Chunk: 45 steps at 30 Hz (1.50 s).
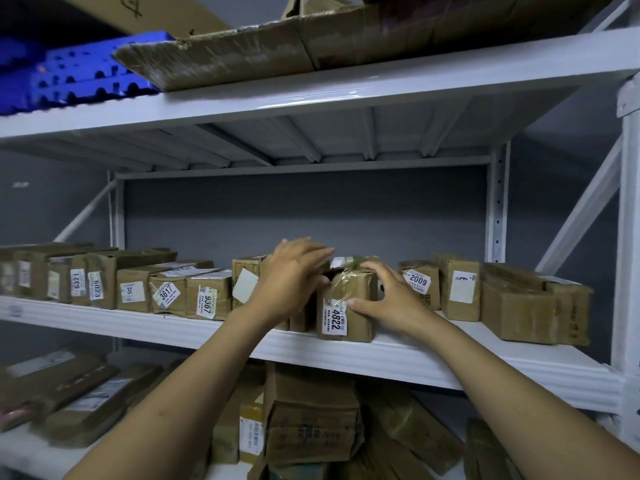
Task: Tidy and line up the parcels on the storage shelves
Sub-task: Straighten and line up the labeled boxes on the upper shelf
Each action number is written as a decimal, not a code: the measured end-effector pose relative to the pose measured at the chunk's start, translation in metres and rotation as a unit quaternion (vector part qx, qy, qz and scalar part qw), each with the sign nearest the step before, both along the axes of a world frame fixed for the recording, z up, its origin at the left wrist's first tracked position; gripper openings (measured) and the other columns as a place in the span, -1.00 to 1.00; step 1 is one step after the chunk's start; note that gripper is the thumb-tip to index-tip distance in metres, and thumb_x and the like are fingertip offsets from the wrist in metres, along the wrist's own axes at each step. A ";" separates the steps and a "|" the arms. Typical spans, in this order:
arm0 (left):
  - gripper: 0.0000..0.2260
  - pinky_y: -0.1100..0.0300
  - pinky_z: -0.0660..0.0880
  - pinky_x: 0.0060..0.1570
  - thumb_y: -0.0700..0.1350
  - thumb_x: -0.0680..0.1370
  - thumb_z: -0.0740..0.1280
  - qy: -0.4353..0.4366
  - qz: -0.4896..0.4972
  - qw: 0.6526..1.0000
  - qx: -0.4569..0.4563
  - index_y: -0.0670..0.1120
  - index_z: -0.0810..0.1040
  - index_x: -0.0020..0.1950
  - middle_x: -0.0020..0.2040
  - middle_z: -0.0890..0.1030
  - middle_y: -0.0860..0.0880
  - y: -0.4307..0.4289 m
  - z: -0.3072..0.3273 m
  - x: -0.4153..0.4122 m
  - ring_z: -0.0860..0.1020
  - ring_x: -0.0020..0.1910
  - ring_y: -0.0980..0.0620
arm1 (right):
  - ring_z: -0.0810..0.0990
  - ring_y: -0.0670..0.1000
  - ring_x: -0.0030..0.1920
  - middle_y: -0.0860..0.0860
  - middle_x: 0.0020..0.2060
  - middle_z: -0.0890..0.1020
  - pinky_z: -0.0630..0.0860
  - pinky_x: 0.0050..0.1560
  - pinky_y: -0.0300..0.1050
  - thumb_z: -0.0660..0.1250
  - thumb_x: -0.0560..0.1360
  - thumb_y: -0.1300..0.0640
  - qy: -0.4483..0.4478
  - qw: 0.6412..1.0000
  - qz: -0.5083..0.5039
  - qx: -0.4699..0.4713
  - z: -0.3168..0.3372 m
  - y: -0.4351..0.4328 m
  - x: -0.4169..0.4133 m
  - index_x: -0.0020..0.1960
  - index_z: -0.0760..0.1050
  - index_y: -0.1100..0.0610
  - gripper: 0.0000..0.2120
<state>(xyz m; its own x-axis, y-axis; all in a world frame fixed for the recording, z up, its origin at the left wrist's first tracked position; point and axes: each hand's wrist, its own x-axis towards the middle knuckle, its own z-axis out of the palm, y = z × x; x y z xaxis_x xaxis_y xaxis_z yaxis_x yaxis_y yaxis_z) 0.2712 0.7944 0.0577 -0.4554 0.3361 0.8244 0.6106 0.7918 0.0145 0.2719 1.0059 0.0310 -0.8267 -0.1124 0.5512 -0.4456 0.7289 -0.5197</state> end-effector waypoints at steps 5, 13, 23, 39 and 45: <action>-0.41 -0.13 -0.04 0.48 0.12 0.55 0.31 -0.093 0.158 0.982 -0.048 0.15 0.18 0.53 0.55 0.11 -0.11 -0.025 0.000 -0.012 0.03 0.53 -0.16 | 0.26 0.03 0.44 -0.08 0.52 0.15 0.28 0.33 -0.13 0.46 0.38 -0.17 0.017 1.000 -0.002 0.016 0.003 -0.014 -0.007 0.42 0.25 -0.12 -0.30; -0.43 -0.09 0.09 0.46 0.07 0.45 0.44 -0.108 0.164 0.977 -0.082 0.12 0.36 0.44 0.53 0.12 -0.11 -0.036 -0.009 -0.022 0.05 0.50 -0.15 | 0.32 0.00 0.40 -0.08 0.49 0.21 0.36 0.31 -0.11 0.46 0.39 -0.16 0.015 1.000 -0.009 0.025 0.005 -0.024 -0.010 0.44 0.23 -0.07 -0.28; -0.47 -0.08 0.07 0.47 -0.03 0.44 0.47 -0.129 0.132 0.981 -0.052 0.07 0.41 0.38 0.53 0.11 -0.11 -0.035 -0.008 -0.021 0.02 0.51 -0.16 | 0.35 -0.01 0.35 -0.08 0.47 0.22 0.28 0.15 -0.26 0.45 0.41 -0.15 0.022 0.997 -0.017 0.070 0.011 -0.027 0.002 0.46 0.20 -0.03 -0.27; -0.39 -0.01 0.21 0.42 0.18 0.55 0.28 -0.086 0.084 0.986 -0.114 0.07 0.19 0.54 0.53 0.18 -0.02 0.024 0.026 0.016 0.13 0.49 -0.05 | 0.28 0.08 0.46 0.02 0.47 0.32 0.29 0.41 0.04 0.32 0.46 -0.27 0.007 0.956 -0.106 0.272 0.035 0.031 0.027 0.49 0.25 0.04 -0.29; -0.46 0.01 0.32 0.38 0.08 0.57 0.30 -0.086 0.024 0.989 -0.116 0.02 0.25 0.51 0.48 0.29 -0.03 0.105 0.025 0.012 0.29 0.42 -0.06 | 0.47 0.10 0.26 -0.01 0.26 0.52 0.43 0.13 -0.03 0.32 0.47 -0.16 0.022 0.918 -0.195 0.344 0.049 0.101 0.055 0.29 0.48 -0.03 -0.57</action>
<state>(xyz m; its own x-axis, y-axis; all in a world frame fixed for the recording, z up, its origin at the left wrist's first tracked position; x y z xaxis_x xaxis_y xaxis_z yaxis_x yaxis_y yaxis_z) 0.2834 0.8990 0.0826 -0.6017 0.4820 0.6368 0.5763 0.8141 -0.0716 0.3273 1.1071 0.0801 -0.8570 -0.1476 0.4938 -0.0911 0.9864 0.1366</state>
